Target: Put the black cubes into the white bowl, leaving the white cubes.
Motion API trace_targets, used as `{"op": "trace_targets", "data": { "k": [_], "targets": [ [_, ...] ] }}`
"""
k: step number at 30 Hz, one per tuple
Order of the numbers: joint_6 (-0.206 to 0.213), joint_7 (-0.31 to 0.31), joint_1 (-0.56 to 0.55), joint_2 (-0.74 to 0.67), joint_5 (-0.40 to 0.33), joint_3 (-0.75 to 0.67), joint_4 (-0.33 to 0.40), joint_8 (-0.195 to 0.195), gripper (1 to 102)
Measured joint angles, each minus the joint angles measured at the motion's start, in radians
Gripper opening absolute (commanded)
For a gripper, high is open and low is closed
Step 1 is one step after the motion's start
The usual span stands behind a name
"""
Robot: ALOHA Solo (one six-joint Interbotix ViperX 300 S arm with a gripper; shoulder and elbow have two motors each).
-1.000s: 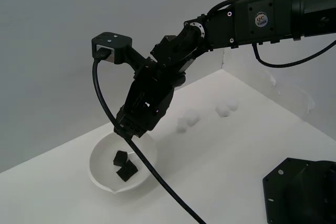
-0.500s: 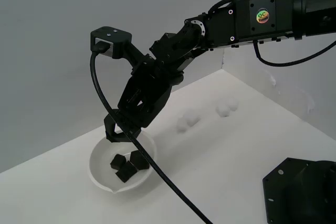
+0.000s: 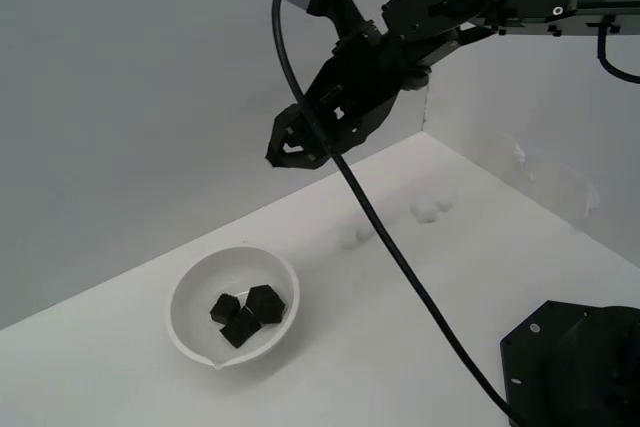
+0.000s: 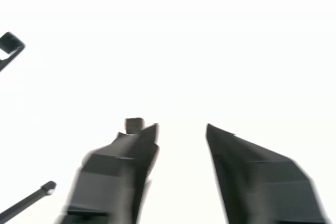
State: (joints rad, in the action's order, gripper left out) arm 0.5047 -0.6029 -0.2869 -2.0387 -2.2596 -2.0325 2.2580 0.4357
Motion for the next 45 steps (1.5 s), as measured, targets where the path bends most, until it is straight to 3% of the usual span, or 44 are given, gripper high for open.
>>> {"op": "trace_targets", "data": {
  "k": [2,12,21,31,45],
  "targets": [
    [0.000,0.003,0.037,-0.037,-0.018,-0.037,0.023,0.012,3],
    [-0.002,0.106,0.153,-0.187,-0.173,-0.192,0.173,0.133,3],
    [-0.002,0.222,0.198,-0.402,-0.350,-0.407,0.350,0.141,3],
    [0.000,0.229,0.235,-0.634,-0.480,-0.640,0.482,0.141,3],
    [-0.002,0.222,0.253,-0.977,-0.560,-0.983,0.561,0.141,3]
  ]
}}
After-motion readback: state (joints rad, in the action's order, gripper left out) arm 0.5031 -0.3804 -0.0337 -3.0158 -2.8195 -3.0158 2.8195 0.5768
